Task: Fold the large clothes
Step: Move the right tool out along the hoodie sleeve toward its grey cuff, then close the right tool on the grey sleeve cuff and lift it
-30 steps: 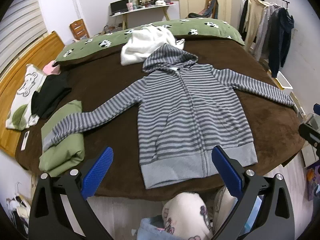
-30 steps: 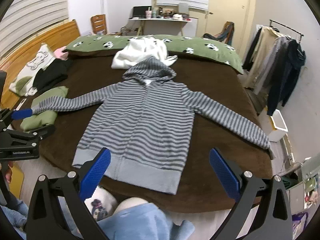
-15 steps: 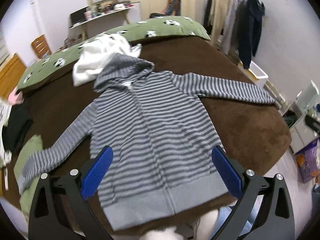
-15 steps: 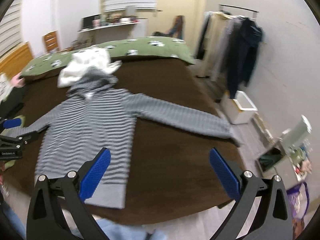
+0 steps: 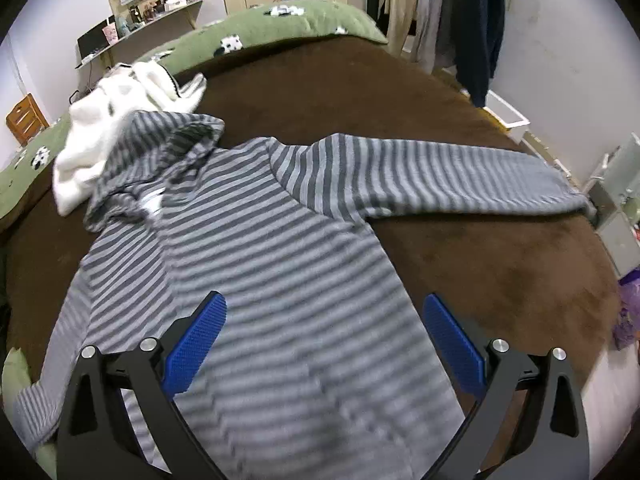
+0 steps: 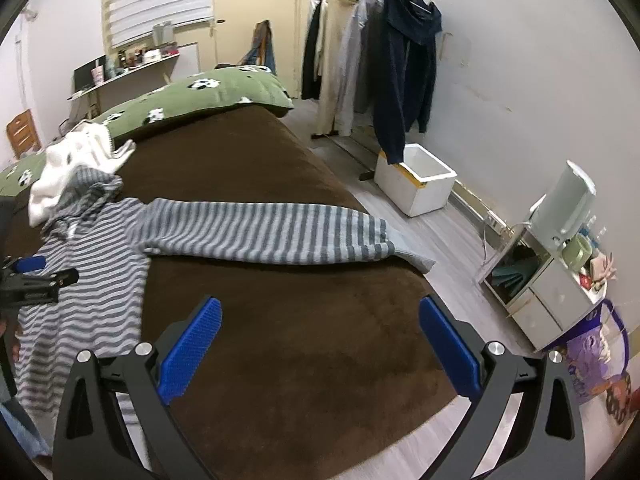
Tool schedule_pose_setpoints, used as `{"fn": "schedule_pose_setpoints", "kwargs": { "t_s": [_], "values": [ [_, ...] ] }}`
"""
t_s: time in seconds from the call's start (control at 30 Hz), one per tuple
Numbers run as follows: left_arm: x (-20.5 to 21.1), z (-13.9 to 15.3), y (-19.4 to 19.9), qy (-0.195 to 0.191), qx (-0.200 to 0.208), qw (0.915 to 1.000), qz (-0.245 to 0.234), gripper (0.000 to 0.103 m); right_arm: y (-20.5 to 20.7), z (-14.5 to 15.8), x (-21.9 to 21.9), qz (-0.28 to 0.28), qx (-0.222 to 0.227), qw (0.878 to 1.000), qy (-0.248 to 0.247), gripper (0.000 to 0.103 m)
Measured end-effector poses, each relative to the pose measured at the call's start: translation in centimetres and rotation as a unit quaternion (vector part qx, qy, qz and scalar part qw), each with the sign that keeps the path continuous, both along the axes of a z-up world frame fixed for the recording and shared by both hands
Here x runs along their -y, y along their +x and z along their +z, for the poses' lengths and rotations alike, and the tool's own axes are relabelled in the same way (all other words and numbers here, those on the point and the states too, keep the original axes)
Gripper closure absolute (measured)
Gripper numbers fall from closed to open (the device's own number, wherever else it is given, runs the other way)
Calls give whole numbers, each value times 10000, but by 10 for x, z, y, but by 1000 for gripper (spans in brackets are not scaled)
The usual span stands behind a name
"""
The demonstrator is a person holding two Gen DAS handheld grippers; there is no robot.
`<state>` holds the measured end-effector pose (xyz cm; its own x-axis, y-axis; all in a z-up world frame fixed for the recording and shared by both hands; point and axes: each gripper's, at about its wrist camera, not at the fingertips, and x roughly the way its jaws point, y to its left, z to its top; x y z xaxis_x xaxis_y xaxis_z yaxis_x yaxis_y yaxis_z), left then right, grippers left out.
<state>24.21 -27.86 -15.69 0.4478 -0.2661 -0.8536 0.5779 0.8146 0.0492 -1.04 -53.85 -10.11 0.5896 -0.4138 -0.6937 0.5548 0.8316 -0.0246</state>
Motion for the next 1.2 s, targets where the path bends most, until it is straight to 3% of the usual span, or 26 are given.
{"fn": "schedule_pose_setpoints", "kwargs": {
  "t_s": [0.3,0.4,0.6,0.67,0.73,0.87,1.0,1.1,1.2],
  "values": [
    [53,-62,77,173,297,9994,52,6,15,-63,44,-455,158,9977,477,6],
    [61,-80,92,255,158,9995,99,6,15,-75,53,-508,189,9967,600,6],
    [63,-106,103,190,38,9997,123,6,1,-90,86,-621,935,9831,1446,5],
    [60,-111,107,69,-117,9998,169,5,-1,-95,105,-688,1264,9724,1837,5],
    [57,-112,111,-37,-248,9995,189,5,-4,-104,126,-769,1728,9527,2379,5],
    [58,-113,110,-3,-222,9996,160,5,-6,-139,171,-1099,2689,8904,3506,5],
    [59,-114,107,-4,-212,9997,156,5,-1,-161,206,-1539,3216,8472,3939,6],
    [59,-113,104,-3,-184,9997,167,5,3,-164,222,-1725,3239,8417,3960,8],
    [59,-114,107,24,-144,9997,173,5,14,-164,233,-1810,3051,8504,3885,12]
  ]
}}
